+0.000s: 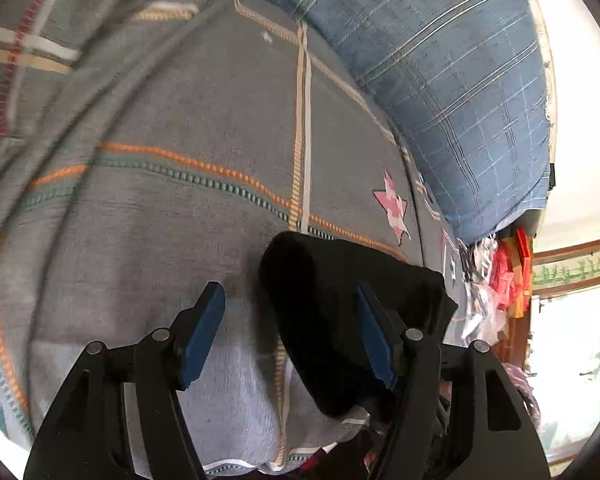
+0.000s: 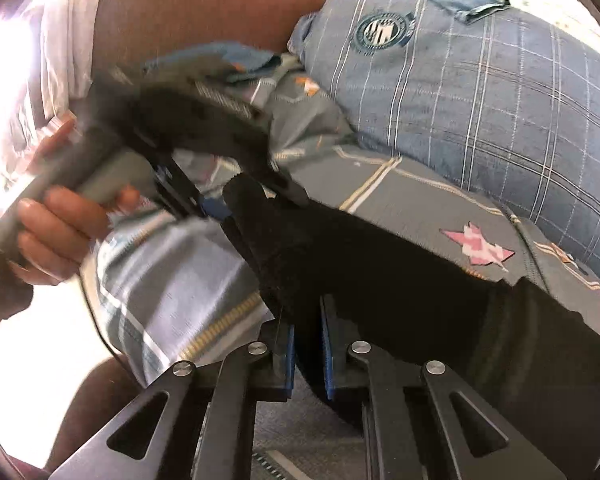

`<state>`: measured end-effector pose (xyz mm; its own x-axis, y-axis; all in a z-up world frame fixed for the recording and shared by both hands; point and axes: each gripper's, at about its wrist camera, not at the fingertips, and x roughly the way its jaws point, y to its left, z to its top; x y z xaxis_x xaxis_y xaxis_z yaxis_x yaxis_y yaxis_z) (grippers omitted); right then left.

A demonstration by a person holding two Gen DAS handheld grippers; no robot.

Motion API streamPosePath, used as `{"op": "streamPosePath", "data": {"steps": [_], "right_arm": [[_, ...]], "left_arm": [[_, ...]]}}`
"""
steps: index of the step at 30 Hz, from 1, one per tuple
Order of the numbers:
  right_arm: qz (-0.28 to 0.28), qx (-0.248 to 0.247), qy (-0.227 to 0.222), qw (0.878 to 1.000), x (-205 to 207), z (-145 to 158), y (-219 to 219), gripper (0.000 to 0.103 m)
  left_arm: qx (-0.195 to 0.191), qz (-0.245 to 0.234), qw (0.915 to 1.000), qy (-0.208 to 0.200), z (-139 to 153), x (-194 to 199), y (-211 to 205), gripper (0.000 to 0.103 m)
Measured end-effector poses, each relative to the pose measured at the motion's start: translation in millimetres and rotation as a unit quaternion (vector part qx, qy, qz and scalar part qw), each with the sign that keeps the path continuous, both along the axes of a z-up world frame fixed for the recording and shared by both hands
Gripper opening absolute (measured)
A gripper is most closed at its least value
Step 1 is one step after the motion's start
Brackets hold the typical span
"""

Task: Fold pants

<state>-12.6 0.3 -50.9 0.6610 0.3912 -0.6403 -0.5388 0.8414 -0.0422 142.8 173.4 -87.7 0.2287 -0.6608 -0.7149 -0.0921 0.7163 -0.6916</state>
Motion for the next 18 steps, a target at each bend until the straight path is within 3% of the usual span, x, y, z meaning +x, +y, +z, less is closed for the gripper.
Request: {"op": "streamPosePath", "data": {"steps": [4, 6, 8, 9, 13, 18], "right_arm": [[-0.001, 0.016, 0.017, 1.000, -1, 1, -5, 0.010], [-0.003, 0.025, 0.023, 0.999, 0, 1, -7, 0.010], [-0.008, 0.047, 0.029, 0.998, -1, 4, -12, 0.010], [-0.010, 0.058, 0.033, 0.998, 0, 6, -17, 0.010], [-0.031, 0.126, 0.039, 0.991, -4, 21, -47, 0.010], [-0.067, 0.201, 0.045, 0.976, -13, 35, -97, 0.010]], "left_arm": [[-0.090, -0.032, 0.9953, 0.013, -6, 0, -19, 0.067], [-0.079, -0.029, 0.9963, -0.019, 8, -7, -26, 0.051], [-0.062, -0.026, 0.9969, -0.041, 21, -14, -33, 0.021], [-0.063, -0.023, 0.9967, -0.045, 26, -16, -34, 0.018], [-0.072, -0.020, 0.9947, -0.070, 53, -25, -46, 0.017], [-0.080, -0.058, 0.9903, -0.098, 86, -30, -98, 0.017]]}}
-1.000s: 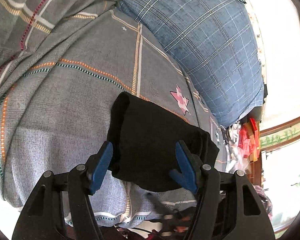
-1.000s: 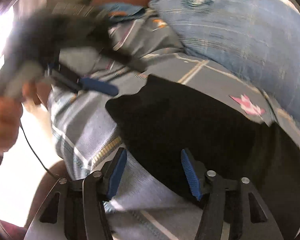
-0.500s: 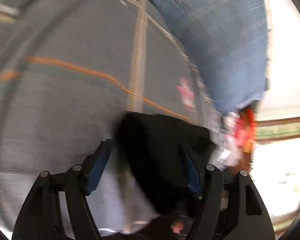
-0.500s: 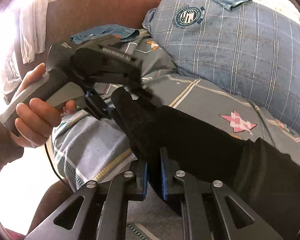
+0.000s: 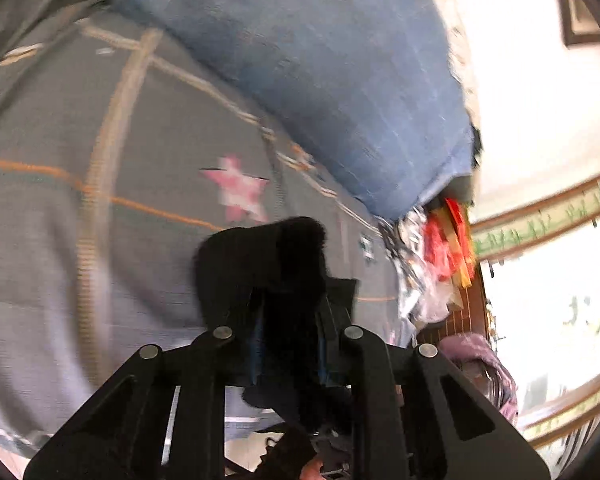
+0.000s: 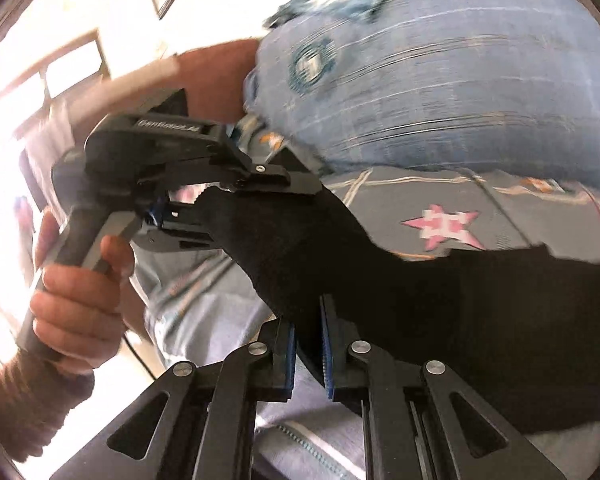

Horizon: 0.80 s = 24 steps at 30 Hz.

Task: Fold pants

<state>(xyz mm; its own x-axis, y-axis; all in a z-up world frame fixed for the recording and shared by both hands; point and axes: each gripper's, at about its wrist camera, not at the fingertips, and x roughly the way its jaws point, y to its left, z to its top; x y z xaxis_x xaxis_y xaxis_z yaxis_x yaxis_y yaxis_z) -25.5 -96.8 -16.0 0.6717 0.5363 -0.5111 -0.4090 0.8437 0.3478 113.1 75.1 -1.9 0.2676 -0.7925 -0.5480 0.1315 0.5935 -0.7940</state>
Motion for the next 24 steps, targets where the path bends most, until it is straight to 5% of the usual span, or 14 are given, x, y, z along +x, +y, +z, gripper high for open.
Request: {"op": "streamPosePath", "data": {"steps": [6, 11, 16, 21, 23, 24], "right_arm": [[-0.067, 0.098, 0.035, 0.992, -10, -8, -83, 0.009], [-0.119, 0.174, 0.114, 0.971, -9, -55, -137, 0.009], [-0.132, 0.236, 0.166, 0.948, -9, -88, -164, 0.014], [-0.112, 0.220, 0.136, 0.959, -21, -73, -167, 0.018], [-0.118, 0.237, 0.129, 0.956, -27, -74, -174, 0.029], [-0.122, 0.245, 0.127, 0.954, -29, -75, -177, 0.033]], "left_arm": [[0.028, -0.076, 0.9966, -0.017, 14, 6, -104, 0.017], [0.129, -0.127, 0.9835, 0.002, -23, 3, -186, 0.024], [0.155, -0.133, 0.9785, 0.024, -39, 3, -199, 0.027], [0.134, -0.169, 0.9765, 0.005, 0, -2, -184, 0.043], [0.138, -0.174, 0.9745, -0.032, 21, -2, -175, 0.073], [0.144, -0.176, 0.9727, -0.043, 26, 0, -174, 0.079]]}}
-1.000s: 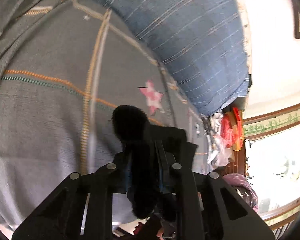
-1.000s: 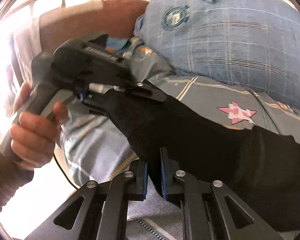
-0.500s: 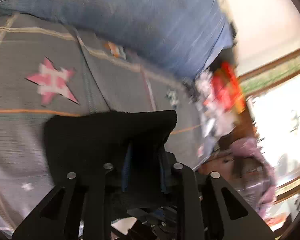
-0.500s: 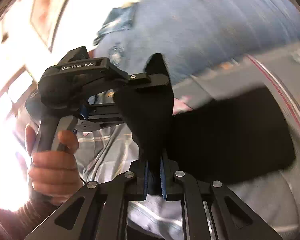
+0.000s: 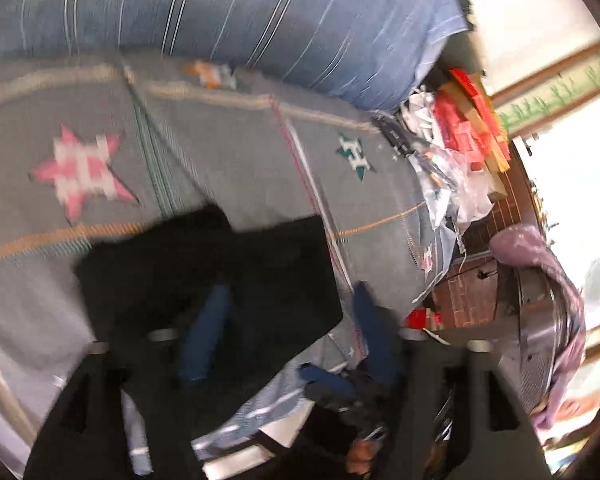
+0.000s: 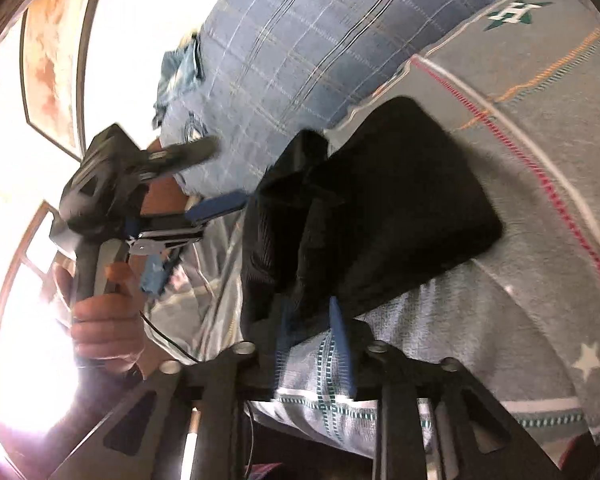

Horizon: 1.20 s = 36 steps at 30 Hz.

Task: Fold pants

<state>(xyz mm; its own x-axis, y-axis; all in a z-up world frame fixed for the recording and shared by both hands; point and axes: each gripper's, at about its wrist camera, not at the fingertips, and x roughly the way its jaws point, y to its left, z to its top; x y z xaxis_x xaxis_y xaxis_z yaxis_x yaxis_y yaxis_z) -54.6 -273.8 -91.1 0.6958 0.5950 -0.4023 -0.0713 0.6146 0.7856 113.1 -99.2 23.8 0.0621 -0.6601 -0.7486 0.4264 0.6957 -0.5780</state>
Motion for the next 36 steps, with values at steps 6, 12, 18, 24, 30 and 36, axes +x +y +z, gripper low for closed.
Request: {"op": "streamPosePath", "data": {"steps": [6, 12, 18, 24, 30, 36], "right_arm": [[-0.028, 0.045, 0.008, 0.999, 7, -4, -11, 0.052], [-0.028, 0.040, 0.011, 0.999, 21, -2, -2, 0.065], [-0.020, 0.049, 0.011, 0.999, 34, -6, 3, 0.069], [-0.019, 0.037, 0.022, 0.999, 54, -12, 4, 0.014], [-0.031, 0.075, -0.011, 0.997, 41, 10, -12, 0.010], [-0.064, 0.120, -0.034, 0.990, 21, 20, -52, 0.015]], "left_arm": [[0.077, -0.090, 0.9928, -0.014, -3, 21, -29, 0.084], [0.103, -0.162, 0.9812, -0.020, -13, 35, -59, 0.084], [0.155, -0.223, 0.9614, -0.046, -37, 29, -59, 0.084], [0.125, -0.172, 0.9751, -0.064, -40, 32, -44, 0.050], [0.063, -0.144, 0.9851, -0.069, 2, 25, -43, 0.032], [0.031, -0.155, 0.9840, -0.083, 20, 15, -90, 0.032]]}}
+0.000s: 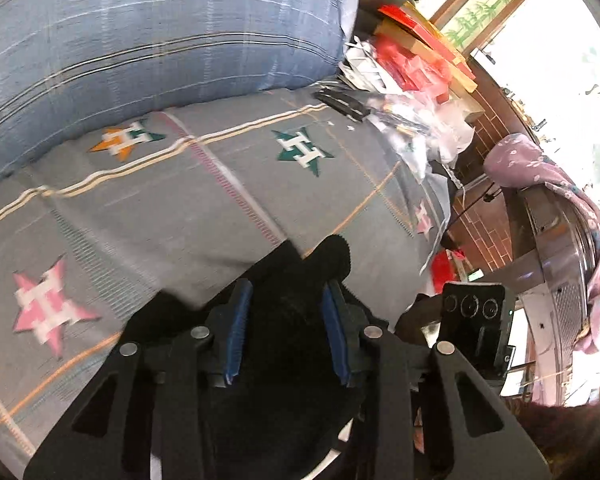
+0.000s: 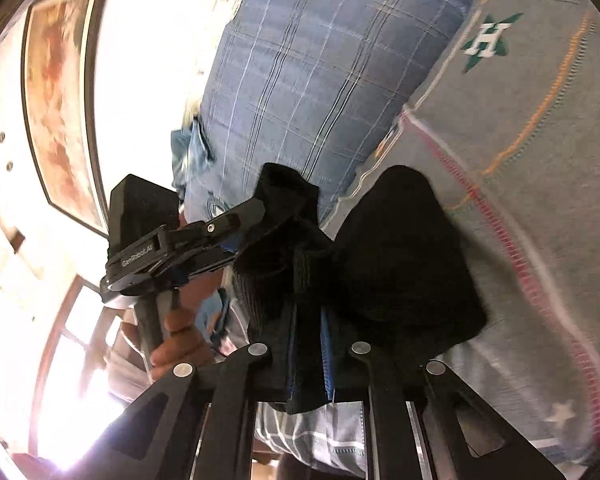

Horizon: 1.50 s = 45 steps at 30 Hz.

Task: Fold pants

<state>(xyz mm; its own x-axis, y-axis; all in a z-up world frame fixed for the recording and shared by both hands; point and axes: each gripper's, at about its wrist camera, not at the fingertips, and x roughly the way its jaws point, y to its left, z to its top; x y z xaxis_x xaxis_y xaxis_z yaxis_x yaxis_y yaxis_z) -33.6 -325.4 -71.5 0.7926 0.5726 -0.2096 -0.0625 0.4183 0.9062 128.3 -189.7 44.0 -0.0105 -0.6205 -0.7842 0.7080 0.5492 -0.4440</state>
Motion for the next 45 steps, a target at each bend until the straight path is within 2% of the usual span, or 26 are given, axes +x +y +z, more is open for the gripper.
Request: {"op": "streamPosePath", "data": {"steps": [4, 7, 9, 10, 11, 15, 16, 17, 19, 21, 24, 25, 26, 27, 28, 29, 30, 32, 36, 37, 40, 42, 43, 44, 45], "right_arm": [[0.036, -0.050, 0.071, 0.996, 1, -15, 2, 0.015], [0.051, -0.059, 0.053, 0.996, -6, -13, 6, 0.017], [0.043, -0.061, 0.037, 0.996, -9, -8, 2, 0.033], [0.034, -0.064, 0.031, 0.997, -11, -5, -2, 0.045], [0.019, -0.065, 0.022, 0.997, -14, -3, -7, 0.051], [-0.001, -0.050, 0.010, 0.999, -14, 2, -7, 0.058], [-0.003, -0.055, 0.004, 0.998, -11, 1, -1, 0.063], [-0.005, -0.064, 0.001, 0.998, -8, 2, 3, 0.069], [-0.007, -0.086, 0.008, 0.996, 1, -3, 14, 0.070], [0.010, -0.084, 0.016, 0.996, 10, -11, 31, 0.070], [0.038, -0.112, 0.000, 0.993, 19, -12, 57, 0.070], [0.050, -0.135, -0.010, 0.989, 22, -11, 66, 0.064], [0.050, -0.157, -0.009, 0.986, 24, -11, 70, 0.044], [0.048, -0.176, -0.002, 0.983, 26, -11, 72, 0.030], [0.051, -0.173, 0.011, 0.984, 29, -13, 71, 0.022], [0.050, -0.159, 0.014, 0.986, 28, -13, 67, 0.020], [0.045, -0.147, 0.011, 0.988, 25, -10, 63, 0.019], [0.049, -0.143, 0.001, 0.988, 21, 0, 62, 0.019], [0.074, -0.154, -0.002, 0.985, 12, 12, 66, 0.023], [0.075, -0.166, 0.015, 0.983, 11, 10, 66, 0.024], [0.087, -0.158, 0.045, 0.982, 9, 3, 64, 0.024], [0.061, -0.168, 0.027, 0.984, 2, 8, 56, 0.029], [0.040, -0.163, -0.001, 0.986, -6, 14, 49, 0.043], [0.024, -0.160, -0.015, 0.987, -8, 16, 45, 0.064], [0.002, -0.161, -0.025, 0.987, -9, 18, 41, 0.071]], "left_arm": [[0.008, 0.002, 0.9997, 0.022, -12, 7, -15, 0.032], [0.008, 0.019, 0.9990, 0.040, -21, 9, 0, 0.032], [0.018, 0.035, 0.9978, 0.054, -30, 9, 16, 0.032], [0.018, 0.038, 0.9972, 0.062, -33, 10, 22, 0.032], [0.015, 0.045, 0.9965, 0.069, -35, 11, 30, 0.032], [0.002, 0.052, 0.9966, 0.063, -23, 18, 46, 0.034], [0.002, 0.047, 0.9971, 0.059, -21, 19, 46, 0.044], [0.006, 0.040, 0.9978, 0.052, -18, 19, 46, 0.060], [0.027, 0.017, 0.9990, 0.030, -17, 17, 38, 0.075], [0.061, -0.018, 0.9979, 0.011, -23, 13, 27, 0.075], [0.108, -0.062, 0.9921, 0.015, -44, 7, 19, 0.075], [0.123, -0.066, 0.9902, 0.007, -50, 3, 18, 0.075], [0.139, -0.066, 0.9880, -0.016, -55, -2, 19, 0.074], [0.143, -0.064, 0.9872, -0.031, -56, -6, 21, 0.072], [0.142, -0.058, 0.9872, -0.043, -55, -8, 24, 0.061], [0.133, -0.042, 0.9889, -0.051, -51, -10, 31, 0.045], [0.121, -0.030, 0.9911, -0.047, -47, -10, 38, 0.038], [0.077, -0.007, 0.9966, -0.029, -33, -10, 54, 0.036], [0.025, 0.002, 0.9986, -0.046, -4, -21, 68, 0.036], [0.026, -0.002, 0.9983, -0.052, -2, -24, 66, 0.036], [0.050, -0.003, 0.9974, -0.052, -12, -21, 58, 0.036], [0.065, -0.002, 0.9975, -0.026, -26, -14, 54, 0.036], [0.065, -0.001, 0.9977, -0.017, -29, -11, 54, 0.036], [0.064, 0.002, 0.9979, -0.008, -30, -5, 52, 0.036], [0.061, -0.001, 0.9981, -0.005, -28, -1, 50, 0.036]]}}
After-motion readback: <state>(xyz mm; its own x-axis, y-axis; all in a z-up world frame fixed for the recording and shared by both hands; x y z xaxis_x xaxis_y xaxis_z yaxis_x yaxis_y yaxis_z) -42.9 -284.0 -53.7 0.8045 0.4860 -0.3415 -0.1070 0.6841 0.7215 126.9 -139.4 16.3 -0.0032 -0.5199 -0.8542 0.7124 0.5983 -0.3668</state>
